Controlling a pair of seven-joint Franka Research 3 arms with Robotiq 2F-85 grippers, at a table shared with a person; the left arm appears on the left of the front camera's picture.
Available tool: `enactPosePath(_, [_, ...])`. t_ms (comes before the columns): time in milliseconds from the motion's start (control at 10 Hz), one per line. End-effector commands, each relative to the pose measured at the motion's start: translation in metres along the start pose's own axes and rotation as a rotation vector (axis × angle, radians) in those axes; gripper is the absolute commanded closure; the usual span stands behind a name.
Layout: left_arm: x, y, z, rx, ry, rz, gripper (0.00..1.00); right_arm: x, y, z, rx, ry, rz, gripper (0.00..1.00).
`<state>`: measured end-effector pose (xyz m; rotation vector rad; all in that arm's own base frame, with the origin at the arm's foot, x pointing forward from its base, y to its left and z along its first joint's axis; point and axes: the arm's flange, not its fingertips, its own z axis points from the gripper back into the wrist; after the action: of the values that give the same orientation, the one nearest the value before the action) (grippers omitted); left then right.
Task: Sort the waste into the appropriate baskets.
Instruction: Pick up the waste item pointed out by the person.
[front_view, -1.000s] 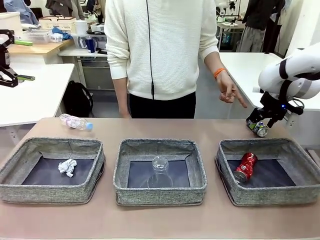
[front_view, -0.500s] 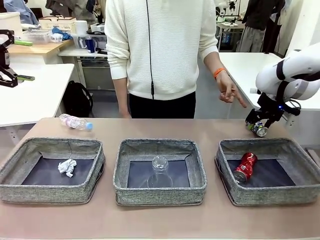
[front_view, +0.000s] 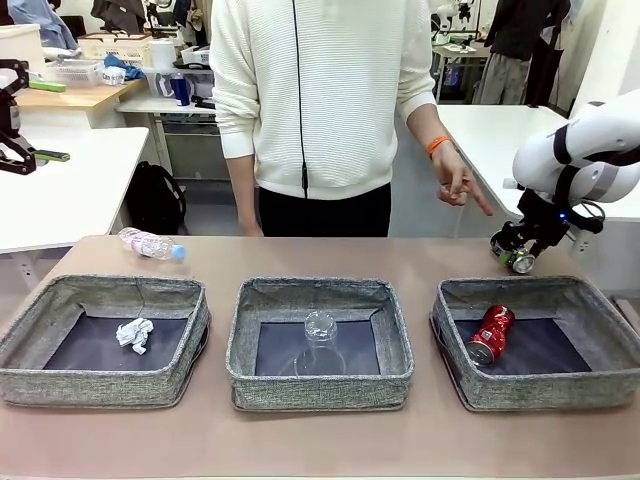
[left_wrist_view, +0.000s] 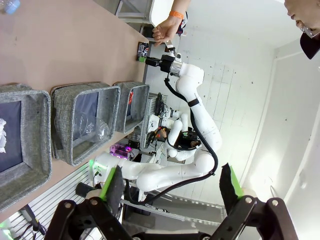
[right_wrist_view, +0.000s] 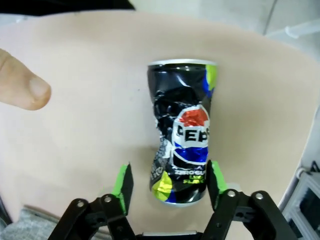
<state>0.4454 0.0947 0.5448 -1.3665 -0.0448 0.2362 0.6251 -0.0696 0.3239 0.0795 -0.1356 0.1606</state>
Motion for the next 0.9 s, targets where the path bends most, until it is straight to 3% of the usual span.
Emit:
enactPosePath(0, [-0.0017, -0.0027, 0.0007, -0.014, 0.004, -0.007, 0.0, 0.0025, -0.0005, -0.0038, -0.054, -0.012, -0.028, 0.64])
enactPosePath(100, [-0.0017, -0.0027, 0.0007, -0.014, 0.004, -0.007, 0.0, 0.0026, -0.001, -0.0052, -0.062, -0.014, -0.03, 1.0])
enactPosePath(800, [-0.0017, -0.0027, 0.0007, -0.014, 0.004, -0.007, 0.0, 0.0021, -0.0055, -0.0091, -0.07, -0.008, -0.051, 1.0])
